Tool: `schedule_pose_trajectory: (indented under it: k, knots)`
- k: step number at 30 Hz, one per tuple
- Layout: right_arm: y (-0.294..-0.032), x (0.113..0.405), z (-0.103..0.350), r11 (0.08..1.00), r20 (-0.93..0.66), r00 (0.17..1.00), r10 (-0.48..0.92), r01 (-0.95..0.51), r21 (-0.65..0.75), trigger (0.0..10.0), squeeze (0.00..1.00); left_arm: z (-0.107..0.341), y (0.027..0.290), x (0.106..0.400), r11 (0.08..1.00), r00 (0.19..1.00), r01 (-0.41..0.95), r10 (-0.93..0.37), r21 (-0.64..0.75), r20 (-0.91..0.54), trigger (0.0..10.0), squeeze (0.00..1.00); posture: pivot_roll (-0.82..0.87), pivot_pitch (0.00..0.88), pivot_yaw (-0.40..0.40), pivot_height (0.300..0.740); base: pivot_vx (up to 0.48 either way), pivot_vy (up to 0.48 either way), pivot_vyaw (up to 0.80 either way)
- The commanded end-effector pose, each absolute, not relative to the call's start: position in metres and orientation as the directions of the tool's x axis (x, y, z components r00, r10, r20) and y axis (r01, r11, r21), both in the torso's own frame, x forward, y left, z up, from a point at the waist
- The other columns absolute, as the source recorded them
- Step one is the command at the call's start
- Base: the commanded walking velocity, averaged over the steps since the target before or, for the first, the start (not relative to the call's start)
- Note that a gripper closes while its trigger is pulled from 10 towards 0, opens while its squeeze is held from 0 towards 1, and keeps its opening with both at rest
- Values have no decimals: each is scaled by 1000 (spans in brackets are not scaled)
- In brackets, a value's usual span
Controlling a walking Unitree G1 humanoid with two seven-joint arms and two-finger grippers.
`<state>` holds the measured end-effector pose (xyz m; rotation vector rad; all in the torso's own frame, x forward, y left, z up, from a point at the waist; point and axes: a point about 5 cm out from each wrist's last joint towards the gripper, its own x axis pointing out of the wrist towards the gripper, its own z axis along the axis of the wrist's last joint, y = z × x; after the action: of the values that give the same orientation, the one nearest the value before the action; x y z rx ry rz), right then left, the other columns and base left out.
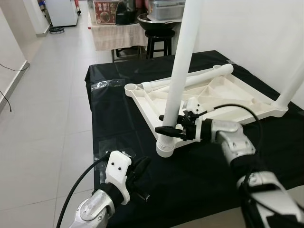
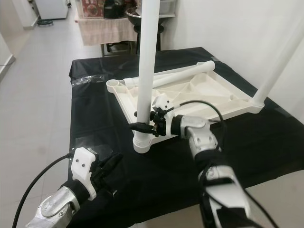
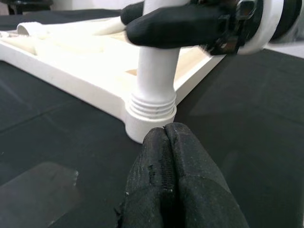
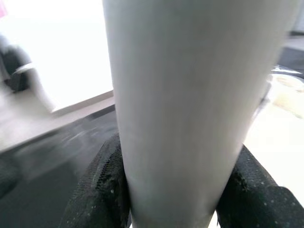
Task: Building children table
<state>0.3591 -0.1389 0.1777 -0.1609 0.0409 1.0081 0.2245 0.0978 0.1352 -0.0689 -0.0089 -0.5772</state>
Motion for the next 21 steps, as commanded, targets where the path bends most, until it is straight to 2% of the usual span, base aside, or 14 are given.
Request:
schedule_pose_trajectory:
  k: [1, 2, 3, 6, 7, 12, 15, 16, 17, 18, 19, 21]
  knots:
    - [-142, 357, 161, 626, -172, 633, 755, -774, -97, 0, 0, 133, 99, 224, 833, 836, 547, -548, -79, 15, 10000, 0, 7, 70, -55, 740, 0, 0, 0]
    - [-122, 345, 139, 778, -167, 766, 621, -628, 15, 0, 0, 133, 100, 224, 833, 837, 547, -548, -79, 15, 10000, 0, -10, 83, -38, 740, 0, 0, 0]
    - [-106, 330, 121, 861, -200, 840, 504, -506, 45, 0, 0, 133, 100, 225, 833, 836, 548, -548, -79, 14, 10000, 0, -2, 78, -42, 740, 0, 0, 0]
    - [-106, 330, 121, 861, -200, 840, 504, -506, 45, 0, 0, 133, 100, 225, 833, 836, 548, -548, -79, 14, 10000, 0, -2, 78, -42, 740, 0, 0, 0]
    - [-98, 325, 124, 917, -170, 907, 385, -397, -42, 0, 0, 134, 101, 227, 834, 837, 546, -547, -78, 14, 10000, 0, -16, 74, -22, 740, 0, 0, 0]
    - [-109, 336, 125, 931, -182, 913, 364, -363, 40, 0, 0, 134, 102, 230, 833, 836, 547, -548, -81, 17, 10000, 0, -8, 72, -43, 740, 0, 0, 0]
    - [-106, 334, 127, 922, -182, 905, 384, -387, 19, 0, 0, 135, 102, 230, 838, 841, 540, -540, -81, 22, 10000, 0, -14, 74, -42, 740, 0, 0, 0]
    - [-105, 333, 128, 924, -185, 907, 378, -382, 18, 5882, 0, 135, 102, 231, 839, 843, 537, -537, -81, 23, 10000, 0, -11, 73, -43, 740, 0, 0, 0]
    - [-105, 333, 133, 914, -172, 898, 405, -403, 49, 10000, 549, 136, 102, 231, 841, 845, 535, -535, -80, 25, 10000, 0, -7, 72, -43, 740, 0, 0, 0]
    - [-105, 333, 133, 914, -172, 898, 405, -403, 49, 10000, 549, 136, 102, 231, 841, 845, 535, -535, -80, 25, 10000, 0, -7, 72, -43, 740, 0, 0, 0]
    - [-104, 331, 138, 908, -154, 895, 419, -412, 74, 10000, 1000, 136, 102, 231, 841, 845, 534, -534, -80, 25, 10000, 0, -6, 73, -43, 740, 0, 0, 0]
    - [-102, 331, 144, 897, -132, 887, 443, -435, 83, 10000, 1000, 136, 102, 231, 842, 845, 534, -534, -81, 26, 10000, 0, -7, 73, -43, 740, 0, 0, 0]
